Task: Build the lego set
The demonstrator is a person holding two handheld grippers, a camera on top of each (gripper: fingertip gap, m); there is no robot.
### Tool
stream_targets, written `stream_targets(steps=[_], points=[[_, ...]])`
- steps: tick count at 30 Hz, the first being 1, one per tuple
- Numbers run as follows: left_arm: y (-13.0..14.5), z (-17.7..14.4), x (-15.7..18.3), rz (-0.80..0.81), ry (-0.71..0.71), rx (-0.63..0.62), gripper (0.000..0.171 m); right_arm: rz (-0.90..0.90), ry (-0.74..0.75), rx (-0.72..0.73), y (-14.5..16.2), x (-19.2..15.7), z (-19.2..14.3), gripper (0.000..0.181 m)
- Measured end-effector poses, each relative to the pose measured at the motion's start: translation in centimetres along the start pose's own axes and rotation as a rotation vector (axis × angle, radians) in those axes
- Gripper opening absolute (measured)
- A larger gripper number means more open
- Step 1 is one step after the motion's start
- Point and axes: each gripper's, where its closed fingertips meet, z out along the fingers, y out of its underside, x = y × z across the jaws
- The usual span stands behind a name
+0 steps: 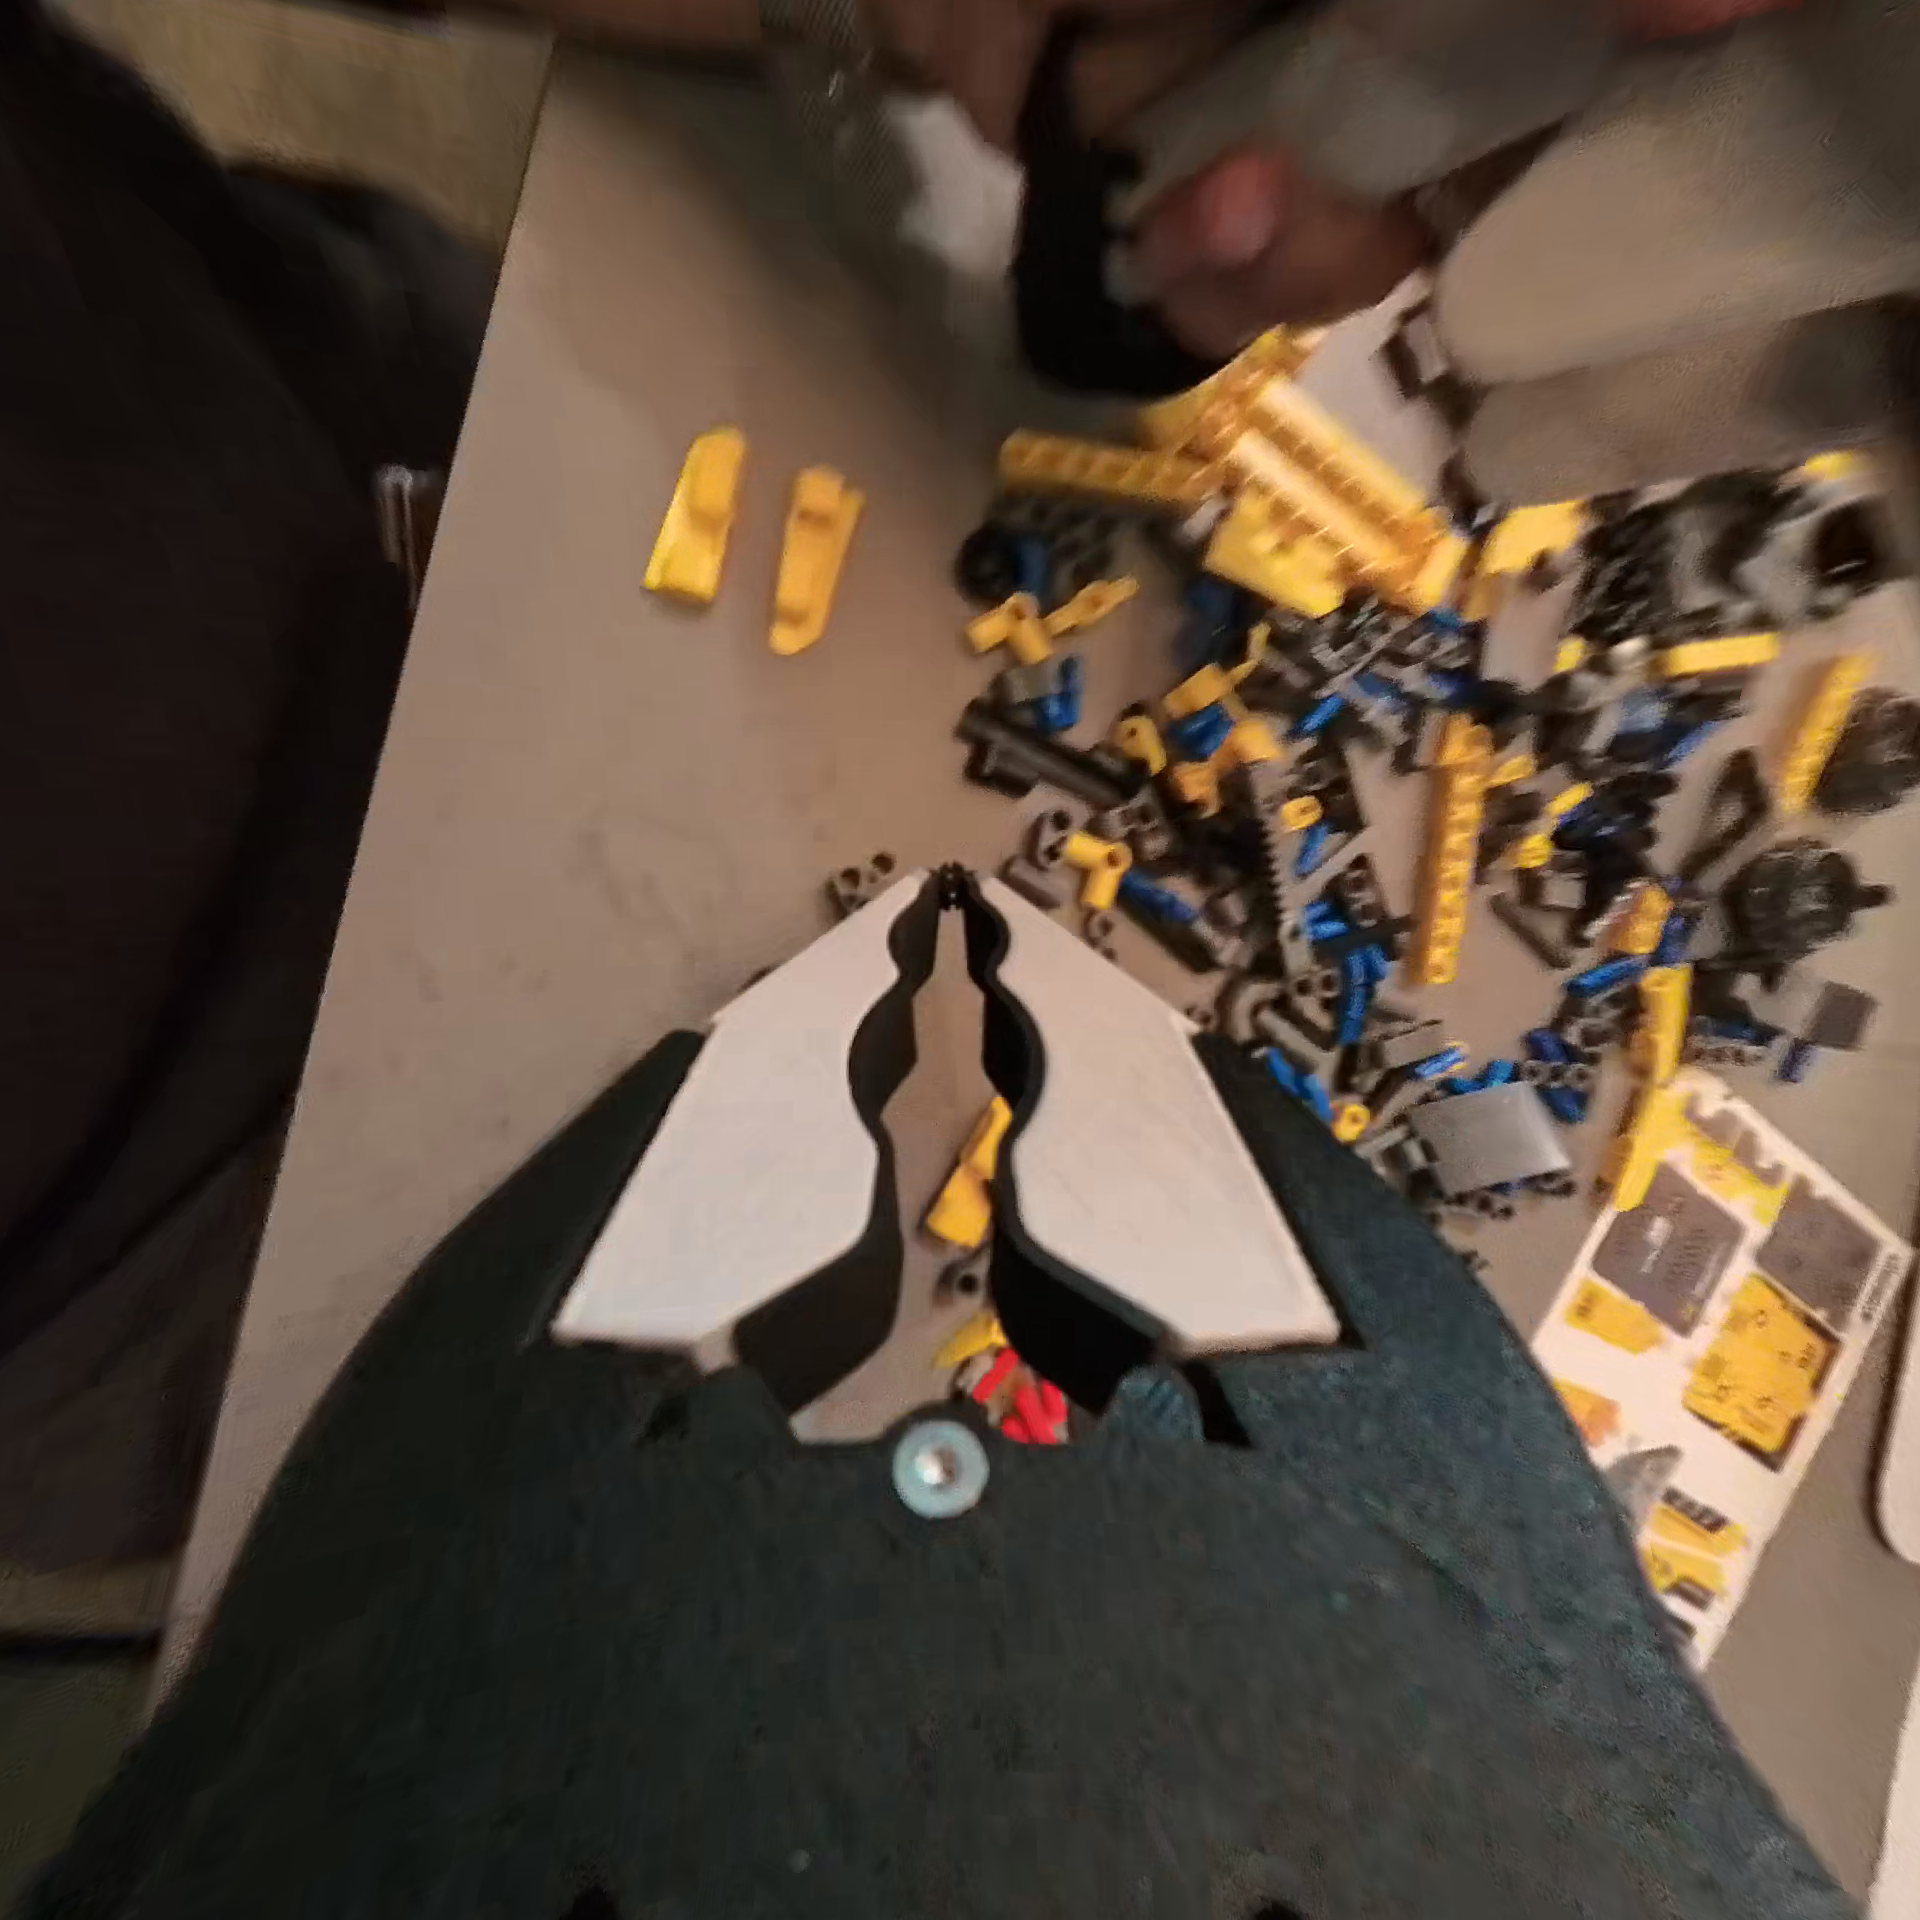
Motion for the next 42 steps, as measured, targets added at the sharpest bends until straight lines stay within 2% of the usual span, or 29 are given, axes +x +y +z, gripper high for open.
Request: stream_targets(steps=[3,8,27,36,42], points=[[-0.2,-0.1,0.0,-0.003,-0.003,0.012,0.014,-0.009,-0.078,-0.135,0.7,-1.3,0.8,0.004],[-0.5,-0.3,0.1,-0.013,0.005,0.026,0.014,0.005,-0.152,-0.241,1.4,-2.2,1.4,0.004],[-0.7,-0.4,0.2,-0.023,0.020,0.037,0.014,0.051,-0.191,-0.286,1.1,-2.5,1.8,0.004],[-0.6,-0.3,0.2,-0.019,0.021,0.031,0.014,0.255,-0.292,-0.357,1.1,-2.5,1.9,0.004],[-0.6,-0.3,0.3,-0.017,0.023,0.028,0.014,0.294,-0.335,-0.399,1.2,-2.5,1.9,0.004]])
